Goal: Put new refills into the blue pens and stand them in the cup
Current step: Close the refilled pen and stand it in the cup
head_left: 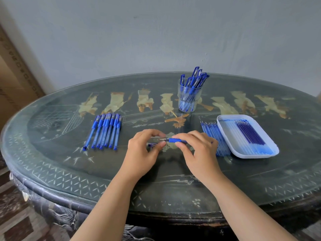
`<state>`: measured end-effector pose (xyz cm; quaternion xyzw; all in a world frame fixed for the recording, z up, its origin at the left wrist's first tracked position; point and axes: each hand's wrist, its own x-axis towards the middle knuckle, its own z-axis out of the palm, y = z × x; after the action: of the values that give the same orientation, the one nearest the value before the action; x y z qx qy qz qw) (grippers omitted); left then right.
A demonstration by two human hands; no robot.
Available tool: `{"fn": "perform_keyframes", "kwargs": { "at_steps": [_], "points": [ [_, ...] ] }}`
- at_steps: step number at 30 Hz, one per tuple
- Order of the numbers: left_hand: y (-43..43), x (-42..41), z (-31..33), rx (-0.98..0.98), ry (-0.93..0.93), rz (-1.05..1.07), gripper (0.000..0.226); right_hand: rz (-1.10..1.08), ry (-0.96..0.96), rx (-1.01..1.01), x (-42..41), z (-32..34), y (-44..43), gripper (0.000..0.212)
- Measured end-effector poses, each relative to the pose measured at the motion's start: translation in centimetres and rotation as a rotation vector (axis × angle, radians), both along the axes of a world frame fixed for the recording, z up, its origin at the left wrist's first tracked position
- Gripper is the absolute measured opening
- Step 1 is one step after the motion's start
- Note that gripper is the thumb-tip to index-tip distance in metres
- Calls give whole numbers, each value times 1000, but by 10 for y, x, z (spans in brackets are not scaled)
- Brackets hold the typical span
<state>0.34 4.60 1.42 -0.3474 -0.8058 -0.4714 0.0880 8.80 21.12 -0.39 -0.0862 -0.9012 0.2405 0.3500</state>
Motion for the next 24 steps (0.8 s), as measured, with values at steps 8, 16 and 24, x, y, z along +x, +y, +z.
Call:
{"fn": "perform_keyframes", "kwargs": {
  "at_steps": [8,16,24],
  "points": [
    [-2,3,6,0,-130,-44,30,7,18,-7,0,0,0,25],
    [-3,6,10,2,-231,-24,37,3,23,0,0,0,0,24],
    [-4,7,16,122,-348,-4,5,3,18,2,-1,0,-1,22]
  ]
}}
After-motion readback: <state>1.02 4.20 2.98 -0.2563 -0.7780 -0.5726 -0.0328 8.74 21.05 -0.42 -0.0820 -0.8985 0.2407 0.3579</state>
